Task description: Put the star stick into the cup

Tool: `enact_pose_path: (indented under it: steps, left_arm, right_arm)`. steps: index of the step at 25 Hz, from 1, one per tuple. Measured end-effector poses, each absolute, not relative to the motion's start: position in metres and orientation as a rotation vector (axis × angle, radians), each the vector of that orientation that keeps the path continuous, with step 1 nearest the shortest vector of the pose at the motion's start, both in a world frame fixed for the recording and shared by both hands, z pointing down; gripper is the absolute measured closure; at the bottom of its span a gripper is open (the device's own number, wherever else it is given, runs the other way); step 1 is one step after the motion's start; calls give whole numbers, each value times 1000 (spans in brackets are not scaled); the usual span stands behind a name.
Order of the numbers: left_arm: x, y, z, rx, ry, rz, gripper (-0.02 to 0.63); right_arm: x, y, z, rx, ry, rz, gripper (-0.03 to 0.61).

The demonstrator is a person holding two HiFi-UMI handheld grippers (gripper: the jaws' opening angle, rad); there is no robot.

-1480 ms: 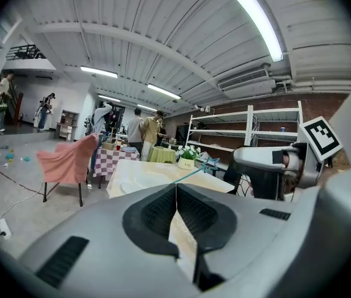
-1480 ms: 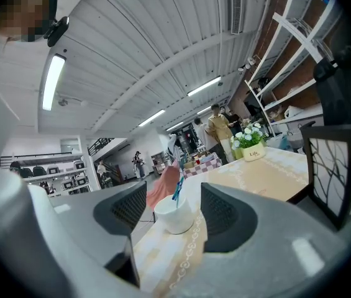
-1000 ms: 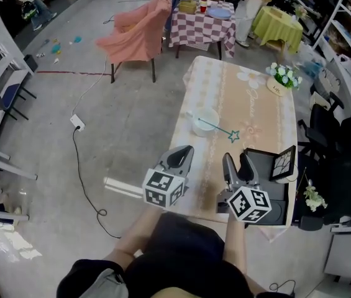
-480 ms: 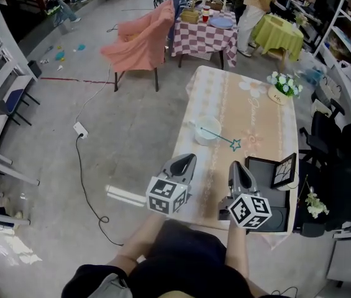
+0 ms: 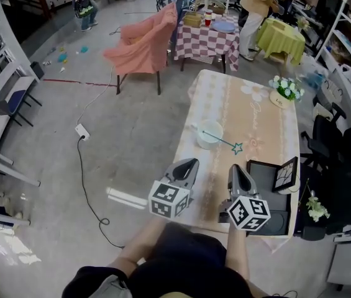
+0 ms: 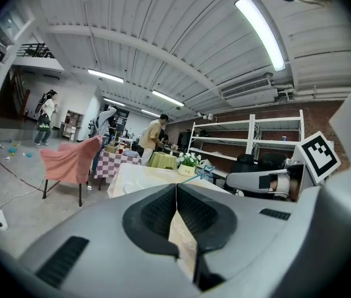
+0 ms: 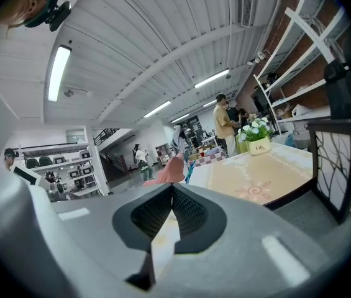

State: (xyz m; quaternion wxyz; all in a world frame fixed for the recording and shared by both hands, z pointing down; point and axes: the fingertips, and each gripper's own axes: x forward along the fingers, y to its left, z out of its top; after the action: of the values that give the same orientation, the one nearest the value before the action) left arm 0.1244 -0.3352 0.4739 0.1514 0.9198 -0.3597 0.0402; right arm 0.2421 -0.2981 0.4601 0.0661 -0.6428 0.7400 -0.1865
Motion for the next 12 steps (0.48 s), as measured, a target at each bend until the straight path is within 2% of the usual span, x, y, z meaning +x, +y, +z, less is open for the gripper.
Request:
enact_pose_path:
  steps: [12]
  left_arm:
    - [122, -340, 471, 2642, -1027, 117, 600]
  right_arm:
    - [236, -304, 458, -1951, 2248, -566, 574]
